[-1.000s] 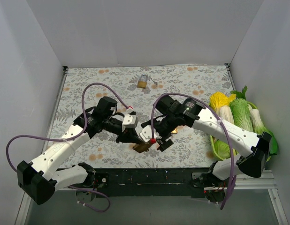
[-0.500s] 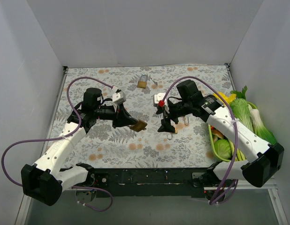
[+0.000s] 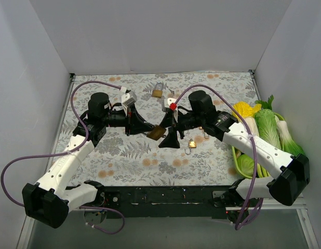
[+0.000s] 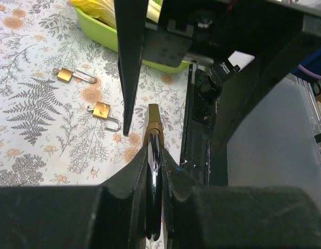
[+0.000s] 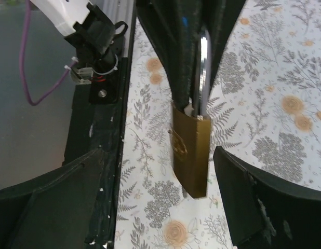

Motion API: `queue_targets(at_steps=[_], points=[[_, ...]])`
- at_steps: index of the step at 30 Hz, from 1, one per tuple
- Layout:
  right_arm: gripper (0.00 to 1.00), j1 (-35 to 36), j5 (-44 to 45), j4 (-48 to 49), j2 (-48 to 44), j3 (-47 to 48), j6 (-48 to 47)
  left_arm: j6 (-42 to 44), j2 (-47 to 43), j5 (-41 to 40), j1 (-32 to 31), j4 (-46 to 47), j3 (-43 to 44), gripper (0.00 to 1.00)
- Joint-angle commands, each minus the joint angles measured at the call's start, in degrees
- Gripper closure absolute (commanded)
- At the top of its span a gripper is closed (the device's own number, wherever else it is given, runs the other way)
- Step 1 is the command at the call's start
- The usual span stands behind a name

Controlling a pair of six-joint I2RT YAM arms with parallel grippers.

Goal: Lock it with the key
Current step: Lock the lock.

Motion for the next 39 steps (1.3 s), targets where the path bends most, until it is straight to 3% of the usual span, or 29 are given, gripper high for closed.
queue_targets(at_steps=[1, 7, 12, 23, 25, 26, 27, 29, 30, 31, 35, 39], points=[[0.07, 2.3, -1.9, 6.1, 1.1, -0.8, 4.3, -4.4, -2.9, 2.8, 0.1, 6.4, 3.5, 1.00], [0.15, 2.7, -2.4, 7.3, 3.0, -0.9, 5.4, -8.2, -4.0, 2.0, 0.0, 10.3, 2.0, 1.00], [0.38, 2.7, -2.9, 11.1, 3.6, -1.5, 9.0, -9.6, -4.3, 1.8, 0.0, 11.6, 1.5, 1.00], [0.60, 2.4, -2.9, 16.9, 2.2, -2.7, 14.6, -13.4, -5.4, 1.5, 0.1, 14.4, -0.7, 1.00], [0.70, 2.4, -3.0, 16.9, 2.1, -2.6, 14.6, -14.0, -5.4, 1.5, 0.0, 16.0, -0.9, 1.00], [0.86, 2.4, -2.9, 16.8, 2.1, -2.7, 14.7, -14.0, -5.4, 1.5, 0.1, 15.9, -0.8, 1.00], [0.97, 2.3, -2.9, 16.4, 2.1, -2.6, 14.6, -14.0, -5.5, 1.5, 0.0, 15.8, -0.9, 1.00], [0.99, 2.2, -2.9, 16.1, 2.1, -2.7, 14.4, -13.6, -5.3, 0.4, 0.1, 15.1, -0.6, 1.00], [0.99, 2.1, -2.8, 15.2, 2.1, -2.4, 14.0, -12.8, -5.0, -0.1, 0.1, 11.7, 0.7, 0.98], [0.99, 2.0, -2.8, 14.4, 2.2, -2.2, 13.9, -11.2, -4.6, -1.1, 0.2, 9.2, 1.5, 0.79], [0.99, 0.4, -3.1, 11.2, 2.1, -0.7, 13.7, -2.3, -3.7, -2.4, 1.7, -3.9, 6.1, 0.41], [0.99, -0.1, -3.9, 7.8, 1.5, 0.5, 10.1, 9.0, -4.2, -2.2, 2.9, -16.7, 8.7, 0.42]])
